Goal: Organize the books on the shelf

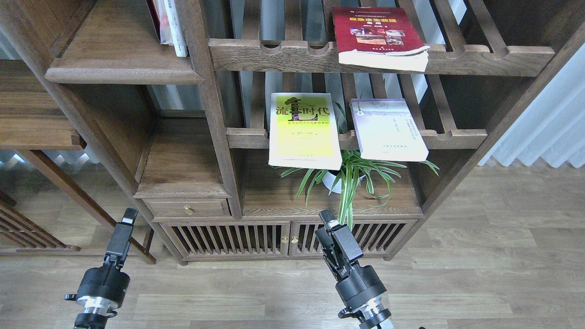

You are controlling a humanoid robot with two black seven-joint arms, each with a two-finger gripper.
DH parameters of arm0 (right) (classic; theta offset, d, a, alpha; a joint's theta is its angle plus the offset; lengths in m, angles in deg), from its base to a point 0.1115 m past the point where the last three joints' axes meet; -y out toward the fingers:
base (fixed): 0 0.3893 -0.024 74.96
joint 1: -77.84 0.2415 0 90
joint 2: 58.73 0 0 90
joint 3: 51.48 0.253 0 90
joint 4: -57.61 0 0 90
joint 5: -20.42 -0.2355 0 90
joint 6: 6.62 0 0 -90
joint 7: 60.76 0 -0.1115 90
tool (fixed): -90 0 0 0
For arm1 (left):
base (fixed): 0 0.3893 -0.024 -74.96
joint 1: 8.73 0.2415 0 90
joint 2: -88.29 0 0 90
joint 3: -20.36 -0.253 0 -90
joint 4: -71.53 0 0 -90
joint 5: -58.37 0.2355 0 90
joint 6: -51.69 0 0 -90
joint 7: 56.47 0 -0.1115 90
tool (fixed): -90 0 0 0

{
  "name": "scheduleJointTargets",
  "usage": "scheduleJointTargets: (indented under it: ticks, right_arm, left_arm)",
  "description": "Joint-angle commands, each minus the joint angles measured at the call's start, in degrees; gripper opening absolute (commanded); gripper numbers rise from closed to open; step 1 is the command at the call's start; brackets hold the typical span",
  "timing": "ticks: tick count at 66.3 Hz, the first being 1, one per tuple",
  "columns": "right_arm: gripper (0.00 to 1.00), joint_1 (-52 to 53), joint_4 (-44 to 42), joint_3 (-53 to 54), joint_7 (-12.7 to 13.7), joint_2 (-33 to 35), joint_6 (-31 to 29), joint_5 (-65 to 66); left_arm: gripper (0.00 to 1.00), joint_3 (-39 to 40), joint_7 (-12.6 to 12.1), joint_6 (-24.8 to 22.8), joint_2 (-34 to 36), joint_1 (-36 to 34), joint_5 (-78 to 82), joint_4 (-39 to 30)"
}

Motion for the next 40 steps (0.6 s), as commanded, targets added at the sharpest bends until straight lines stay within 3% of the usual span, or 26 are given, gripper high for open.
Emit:
scheduleJointTargets:
  ticks: [1, 40]
  right_arm:
    - [0.99, 0.01, -0.12, 0.18, -0.09, 0.0, 0.0, 0.04]
    - [0.99, -0.07, -0.65, 0.09, -0.45, 0.0, 0.0, -0.05]
  left_arm:
    - [1.0, -0.77, 0.0, 0.0, -0.61, 0.44, 0.17, 0.03]
    - [1.0, 0.1, 0.0, 0.0, -1.75, 0.79, 0.25, 0.29]
